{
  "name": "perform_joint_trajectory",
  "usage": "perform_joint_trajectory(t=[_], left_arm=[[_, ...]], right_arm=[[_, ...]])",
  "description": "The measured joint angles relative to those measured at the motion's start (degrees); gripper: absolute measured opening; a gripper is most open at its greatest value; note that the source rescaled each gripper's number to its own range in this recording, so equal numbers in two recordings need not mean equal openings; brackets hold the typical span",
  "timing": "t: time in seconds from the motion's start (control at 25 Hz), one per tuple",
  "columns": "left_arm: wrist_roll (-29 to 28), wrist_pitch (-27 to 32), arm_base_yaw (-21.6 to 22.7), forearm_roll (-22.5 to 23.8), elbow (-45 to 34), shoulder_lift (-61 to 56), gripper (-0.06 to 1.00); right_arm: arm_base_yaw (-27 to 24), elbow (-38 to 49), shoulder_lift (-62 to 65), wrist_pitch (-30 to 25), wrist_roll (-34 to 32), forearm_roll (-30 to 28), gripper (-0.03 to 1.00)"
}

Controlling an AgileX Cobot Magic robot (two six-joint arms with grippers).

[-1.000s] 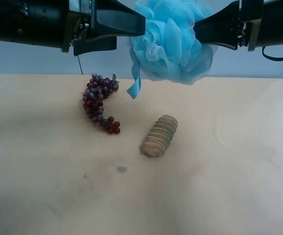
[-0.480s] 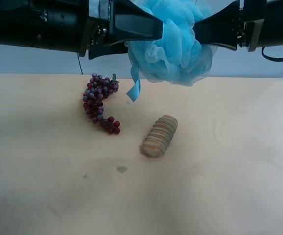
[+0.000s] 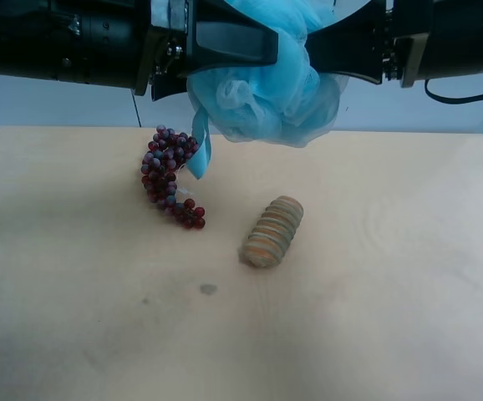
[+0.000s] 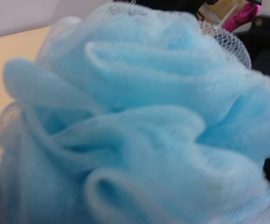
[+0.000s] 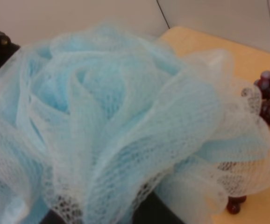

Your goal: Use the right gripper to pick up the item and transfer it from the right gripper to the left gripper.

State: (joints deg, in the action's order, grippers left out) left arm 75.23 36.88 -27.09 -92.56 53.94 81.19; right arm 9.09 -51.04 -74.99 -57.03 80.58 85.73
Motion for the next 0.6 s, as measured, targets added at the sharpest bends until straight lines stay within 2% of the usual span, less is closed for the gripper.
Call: perform_joint_trajectory(t=[0.28, 0.44, 0.6], left_arm=[[0.0, 1.2, 0.0, 0.0, 0.0, 0.0, 0.98], [0.0, 1.2, 0.0, 0.0, 0.0, 0.0, 0.81], [0.0, 1.0, 0.0, -0.1, 0.0, 0.0, 0.59]], right_arm=[[1.1, 0.0, 0.0, 1.4, 0.1, 0.0, 0.0], [1.1, 0.0, 0.0, 1.6, 0.1, 0.0, 0.0], [1.1, 0.0, 0.0, 1.6, 0.2, 0.0, 0.0]])
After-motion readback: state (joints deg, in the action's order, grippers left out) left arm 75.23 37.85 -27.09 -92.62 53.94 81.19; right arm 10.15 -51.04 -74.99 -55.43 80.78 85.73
